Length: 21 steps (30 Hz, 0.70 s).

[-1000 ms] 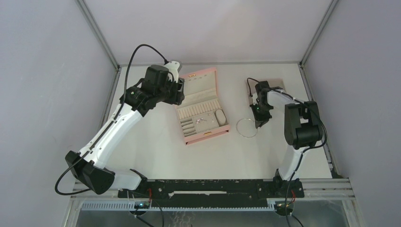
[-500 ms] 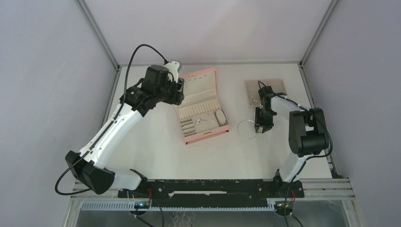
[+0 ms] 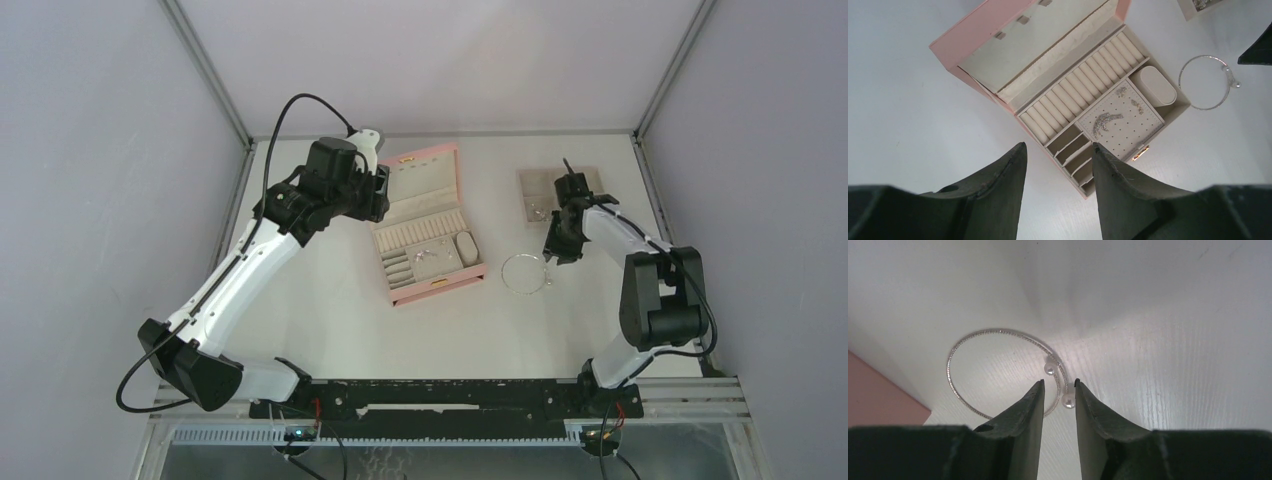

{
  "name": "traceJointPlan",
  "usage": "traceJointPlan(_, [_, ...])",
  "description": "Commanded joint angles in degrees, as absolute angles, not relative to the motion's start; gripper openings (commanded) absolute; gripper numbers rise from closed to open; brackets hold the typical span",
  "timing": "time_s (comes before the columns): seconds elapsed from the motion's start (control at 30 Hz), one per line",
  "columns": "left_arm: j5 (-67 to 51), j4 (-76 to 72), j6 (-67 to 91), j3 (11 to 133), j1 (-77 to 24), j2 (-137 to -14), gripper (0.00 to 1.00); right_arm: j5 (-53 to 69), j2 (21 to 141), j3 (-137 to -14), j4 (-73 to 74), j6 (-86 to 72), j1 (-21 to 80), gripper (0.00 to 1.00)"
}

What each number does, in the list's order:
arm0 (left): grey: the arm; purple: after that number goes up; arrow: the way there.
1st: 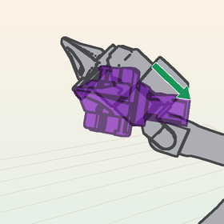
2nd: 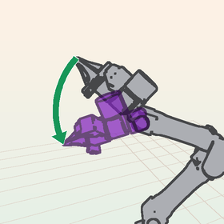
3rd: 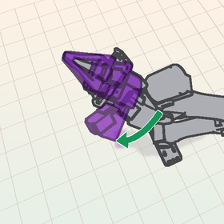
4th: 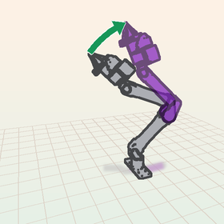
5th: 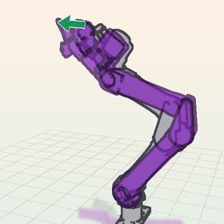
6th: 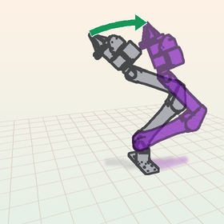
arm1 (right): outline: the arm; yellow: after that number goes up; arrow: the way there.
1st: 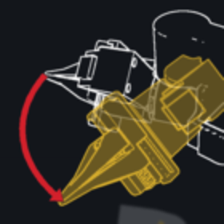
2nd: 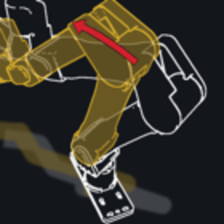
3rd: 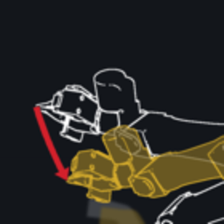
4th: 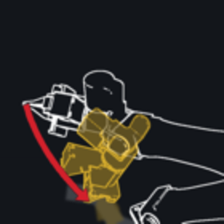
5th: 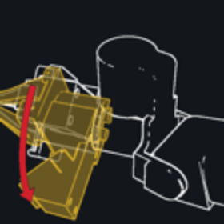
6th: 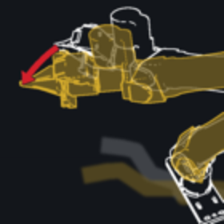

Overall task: Organize the mixed jewelry
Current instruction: Adjust the jewelry at the center of the board, then pick up the jewelry from the center of the board.

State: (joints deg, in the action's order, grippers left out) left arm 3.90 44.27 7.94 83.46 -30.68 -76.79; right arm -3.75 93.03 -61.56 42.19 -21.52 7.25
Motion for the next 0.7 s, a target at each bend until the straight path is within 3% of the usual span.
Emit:
traceJointPlan(0.0, [4.40,43.71,7.03,84.94,-30.56,-76.06,0.56,-1.66,94.74,-62.52,39.73,-19.64,7.19,0.35])
traceJointPlan(0.1, [4.39,43.67,6.94,85.44,-30.53,-76.41,0.56,-2.16,97.91,-63.58,40.83,-17.44,7.73,0.37])
traceJointPlan(0.17, [4.44,43.77,6.94,85.84,-30.57,-76.69,0.56,-2.98,99.15,-64.03,41.35,-16.36,8.45,0.49])
traceJointPlan(0.23, [4.41,43.87,6.94,86.12,-30.58,-76.96,0.56,-3.64,100.01,-64.02,41.63,-15.75,8.90,0.52])
traceJointPlan(0.4, [4.31,44.03,7.03,86.43,-30.55,-77.45,0.56,-3.79,101.97,-64.06,41.61,-13.95,9.69,0.33])
traceJointPlan(0.67, [4.70,44.16,7.03,86.92,-30.58,-78.06,0.56,-4.04,103.23,-64.07,43.24,-13.55,9.78,0.35])
